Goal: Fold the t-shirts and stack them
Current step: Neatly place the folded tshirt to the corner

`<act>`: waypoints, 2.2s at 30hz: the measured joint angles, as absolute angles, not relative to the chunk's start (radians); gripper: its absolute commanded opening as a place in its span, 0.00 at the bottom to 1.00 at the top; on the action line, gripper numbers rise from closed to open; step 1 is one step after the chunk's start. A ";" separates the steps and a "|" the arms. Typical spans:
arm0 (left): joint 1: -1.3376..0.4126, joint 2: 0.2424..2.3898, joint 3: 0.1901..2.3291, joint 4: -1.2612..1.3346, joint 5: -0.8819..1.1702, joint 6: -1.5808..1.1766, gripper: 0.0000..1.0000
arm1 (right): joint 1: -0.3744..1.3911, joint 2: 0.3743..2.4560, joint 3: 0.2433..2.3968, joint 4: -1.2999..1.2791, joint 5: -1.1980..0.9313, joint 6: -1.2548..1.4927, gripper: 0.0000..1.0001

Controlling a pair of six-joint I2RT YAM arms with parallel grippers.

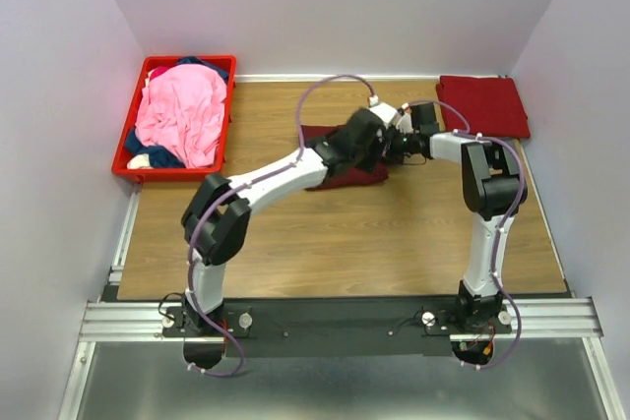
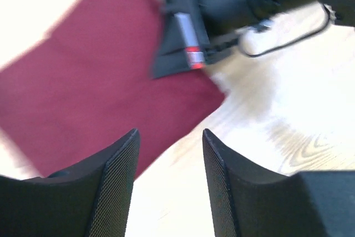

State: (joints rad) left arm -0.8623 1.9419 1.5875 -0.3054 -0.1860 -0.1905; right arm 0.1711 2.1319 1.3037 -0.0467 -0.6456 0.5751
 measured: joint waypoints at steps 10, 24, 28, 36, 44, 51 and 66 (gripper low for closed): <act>-0.502 1.563 1.488 -0.435 -0.228 -0.139 0.84 | 0.171 2.133 1.630 -0.456 -0.039 0.169 0.01; -0.373 1.364 1.169 -0.312 -0.249 -0.134 0.84 | 0.145 2.304 2.059 -0.535 0.632 -0.183 0.01; -0.372 1.364 1.169 -0.299 -0.242 -0.134 0.84 | 0.102 2.315 2.092 -0.533 0.671 -0.225 0.01; -0.366 1.364 1.169 -0.289 -0.221 -0.134 0.84 | 0.037 2.315 2.124 -0.510 0.688 -0.302 0.02; -0.366 1.365 1.169 -0.283 -0.207 -0.134 0.84 | 0.006 2.315 2.185 -0.494 0.686 -0.314 0.02; -0.366 1.383 1.169 -0.277 -0.205 -0.135 0.84 | -0.061 2.318 2.246 -0.469 0.656 -0.260 0.03; -0.366 1.433 1.169 -0.278 -0.204 -0.134 0.83 | -0.181 2.534 2.273 -0.411 0.576 -0.134 0.63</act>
